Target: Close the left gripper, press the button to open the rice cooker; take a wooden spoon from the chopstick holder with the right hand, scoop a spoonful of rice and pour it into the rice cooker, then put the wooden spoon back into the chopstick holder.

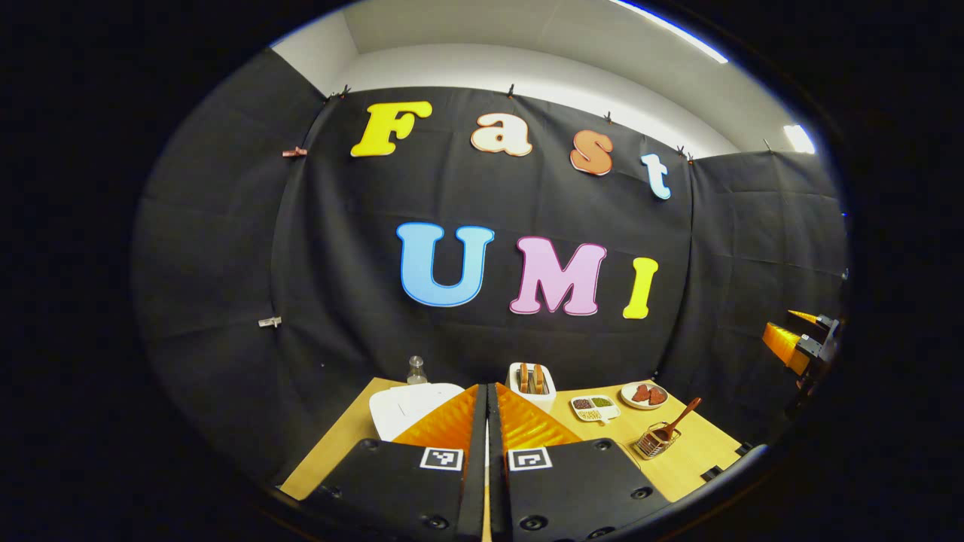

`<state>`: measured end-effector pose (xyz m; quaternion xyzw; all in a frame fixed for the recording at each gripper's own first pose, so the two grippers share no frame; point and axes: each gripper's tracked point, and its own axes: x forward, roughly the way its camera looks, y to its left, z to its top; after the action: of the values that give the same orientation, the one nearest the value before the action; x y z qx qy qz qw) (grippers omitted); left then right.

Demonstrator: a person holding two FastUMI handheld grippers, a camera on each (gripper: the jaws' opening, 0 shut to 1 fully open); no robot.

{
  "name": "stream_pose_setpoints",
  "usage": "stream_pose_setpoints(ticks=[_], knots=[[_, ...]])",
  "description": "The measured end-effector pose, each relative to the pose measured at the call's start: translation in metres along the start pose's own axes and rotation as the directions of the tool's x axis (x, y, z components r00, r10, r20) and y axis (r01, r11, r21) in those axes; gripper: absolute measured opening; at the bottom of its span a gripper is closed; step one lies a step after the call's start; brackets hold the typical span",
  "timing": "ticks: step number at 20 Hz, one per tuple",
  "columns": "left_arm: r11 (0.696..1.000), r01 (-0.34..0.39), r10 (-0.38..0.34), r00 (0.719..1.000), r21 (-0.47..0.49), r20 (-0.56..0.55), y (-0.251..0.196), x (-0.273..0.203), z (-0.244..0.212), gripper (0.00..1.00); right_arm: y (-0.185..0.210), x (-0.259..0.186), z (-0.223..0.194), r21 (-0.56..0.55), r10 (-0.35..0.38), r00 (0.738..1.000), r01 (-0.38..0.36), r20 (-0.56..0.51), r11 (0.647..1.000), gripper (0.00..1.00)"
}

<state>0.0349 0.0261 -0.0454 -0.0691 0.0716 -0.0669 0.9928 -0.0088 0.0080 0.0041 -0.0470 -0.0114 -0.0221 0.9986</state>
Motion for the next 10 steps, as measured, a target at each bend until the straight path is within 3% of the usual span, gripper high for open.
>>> stream_pose_setpoints(ticks=[3,6,10], knots=[[0.997,0.006,-0.003,0.999,0.076,-0.04,0.02,0.018,-0.001,0.07,0.001,0.003,-0.003,-0.004,-0.001,1.0,0.001,-0.003,1.0,0.97],[0.989,0.105,-0.092,0.988,0.1,-0.127,0.019,0.04,-0.013,0.07,0.004,0.007,-0.005,0.001,0.001,1.0,-0.001,-0.011,1.0,0.97],[0.973,0.203,-0.166,0.949,0.115,-0.268,0.034,0.076,-0.034,0.06,0.006,0.01,-0.005,-0.024,0.006,1.0,-0.006,-0.006,1.0,0.97]])
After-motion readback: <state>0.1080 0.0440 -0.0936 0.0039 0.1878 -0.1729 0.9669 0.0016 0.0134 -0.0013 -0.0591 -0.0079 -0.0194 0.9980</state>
